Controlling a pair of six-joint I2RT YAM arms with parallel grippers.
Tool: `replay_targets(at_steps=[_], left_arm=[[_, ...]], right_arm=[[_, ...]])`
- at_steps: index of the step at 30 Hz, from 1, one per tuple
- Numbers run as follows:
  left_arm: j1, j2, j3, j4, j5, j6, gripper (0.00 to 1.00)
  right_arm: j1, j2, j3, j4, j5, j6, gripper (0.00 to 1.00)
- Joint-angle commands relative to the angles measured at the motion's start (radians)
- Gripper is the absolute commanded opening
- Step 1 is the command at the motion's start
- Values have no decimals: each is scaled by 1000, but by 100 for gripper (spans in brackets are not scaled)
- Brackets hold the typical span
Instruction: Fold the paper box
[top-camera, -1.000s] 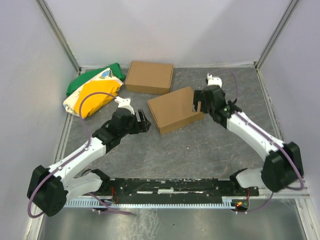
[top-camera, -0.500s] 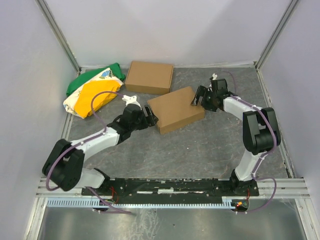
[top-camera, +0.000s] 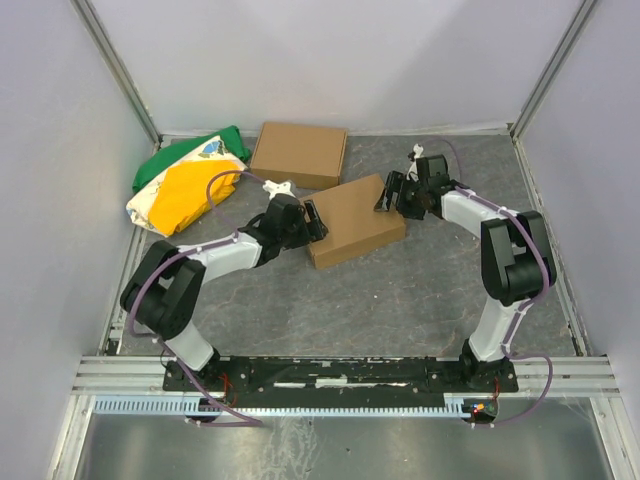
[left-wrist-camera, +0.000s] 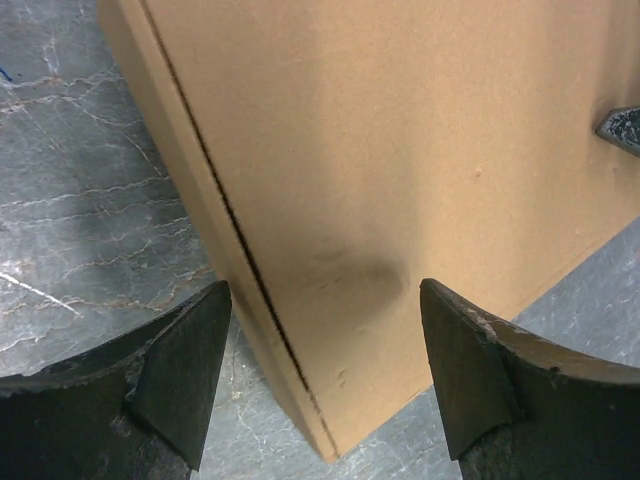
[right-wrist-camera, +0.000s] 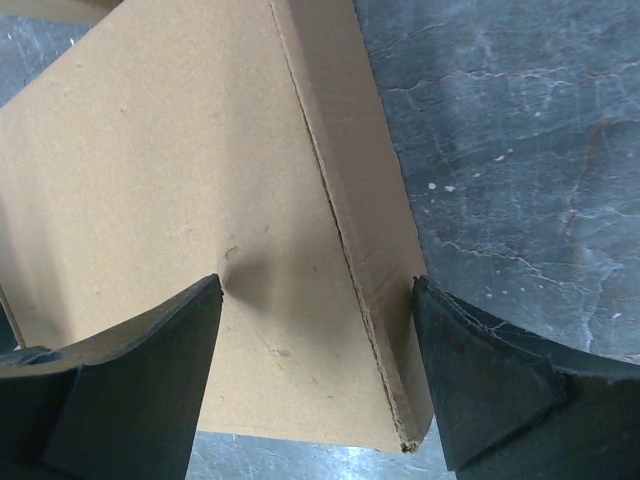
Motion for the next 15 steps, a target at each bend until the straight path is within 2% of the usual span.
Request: replay_targets(at_steps=[1,7,15], left_arm=[[3,42,67,22,26,20,82],[-2,-25,97,-42,39,34,79],[-15,-120,234,-193,9,113,78]], right_arm=[[33,-32,4,-6,-27,-39,83],[83,-112,-36,-35,-64,-46,76],[194,-248,0,-118,10,-41,75]])
